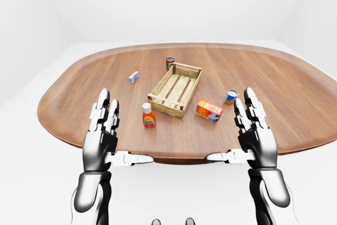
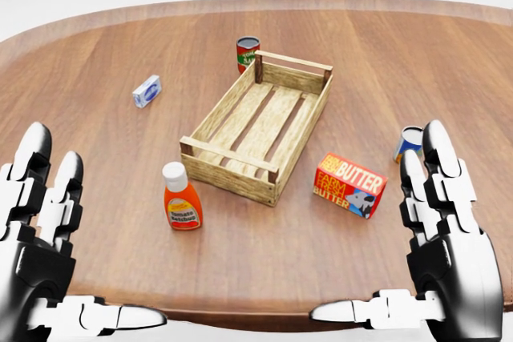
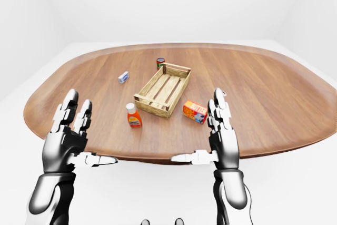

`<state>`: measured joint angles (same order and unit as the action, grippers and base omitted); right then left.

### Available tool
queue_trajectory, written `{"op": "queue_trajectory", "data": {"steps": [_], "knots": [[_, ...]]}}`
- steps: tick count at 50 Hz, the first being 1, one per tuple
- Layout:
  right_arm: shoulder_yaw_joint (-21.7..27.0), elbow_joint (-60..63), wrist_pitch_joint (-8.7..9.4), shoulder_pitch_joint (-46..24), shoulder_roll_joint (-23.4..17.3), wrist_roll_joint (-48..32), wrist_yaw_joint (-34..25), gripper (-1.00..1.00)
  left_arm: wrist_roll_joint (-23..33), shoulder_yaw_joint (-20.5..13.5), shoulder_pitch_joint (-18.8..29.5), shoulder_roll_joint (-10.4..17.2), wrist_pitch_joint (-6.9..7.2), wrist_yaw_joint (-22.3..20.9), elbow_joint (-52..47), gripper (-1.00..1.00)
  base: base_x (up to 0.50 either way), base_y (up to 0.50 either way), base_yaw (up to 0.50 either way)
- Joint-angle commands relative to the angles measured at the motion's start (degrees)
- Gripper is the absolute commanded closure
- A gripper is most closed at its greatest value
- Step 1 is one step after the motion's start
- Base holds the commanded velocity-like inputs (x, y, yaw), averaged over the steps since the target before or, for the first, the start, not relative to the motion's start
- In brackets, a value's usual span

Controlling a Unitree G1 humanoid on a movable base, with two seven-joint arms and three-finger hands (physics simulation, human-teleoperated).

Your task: Pick up the butter and put it in the tray.

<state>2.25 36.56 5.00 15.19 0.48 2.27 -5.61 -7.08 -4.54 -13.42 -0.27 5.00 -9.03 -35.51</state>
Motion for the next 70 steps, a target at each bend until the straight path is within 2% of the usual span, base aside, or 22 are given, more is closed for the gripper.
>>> {"op": "queue_trajectory", "data": {"steps": [1,6,26,42,47,58,62,66,70], "knots": [[0.45,-0.34,0.00,-0.20,0.13,0.69,-0.23,-1.00,-0.23,-0.28,-0.05,-0.10,0.00,0.00,-0.58,-1.00,0.50,0.00,0.00],[-1.00,-1.11,0.00,-0.31,-0.16,-0.71,0.14,-1.00,-0.11,-0.05,-0.30,-0.10,0.00,-0.02,-0.54,-1.00,0.50,0.00,0.00],[-0.12,-0.73,0.00,-0.28,0.06,0.17,0.14,-1.00,-0.24,-0.76,0.88,0.05,0.00,0.32,0.79,-1.00,0.50,0.00,0.00],[2.55,-2.48,0.00,-1.28,0.50,2.50,0.70,-1.00,-0.14,-0.43,0.20,-0.05,0.00,-0.06,-0.10,-1.00,0.50,-0.01,0.00],[0.87,-4.32,0.00,-1.36,-0.16,-0.53,0.07,-1.00,-0.44,-0.40,-0.27,-0.11,0.00,-0.35,-1.68,-1.00,0.49,-0.08,0.00],[1.26,-3.90,0.00,-1.39,0.13,0.34,0.27,-1.00,-0.63,-0.70,-0.47,-0.21,0.00,-0.55,-2.38,-1.00,0.49,-0.08,0.00],[0.63,-4.33,0.00,-1.18,0.05,0.32,0.14,-1.00,-0.46,-0.52,-0.57,-0.24,0.00,-0.61,-2.09,-1.00,0.00,0.00,0.00],[2.58,-5.65,0.00,-1.32,-0.22,1.90,-0.43,-1.00,-0.17,-0.72,0.61,-0.11,0.00,-0.37,0.25,-1.00,0.00,0.00,0.00],[5.20,-6.38,0.00,-2.57,-1.72,-0.67,-1.60,-1.00,0.21,-0.40,1.23,0.02,0.00,-0.09,1.41,-1.00,0.00,0.00,0.00]]}}
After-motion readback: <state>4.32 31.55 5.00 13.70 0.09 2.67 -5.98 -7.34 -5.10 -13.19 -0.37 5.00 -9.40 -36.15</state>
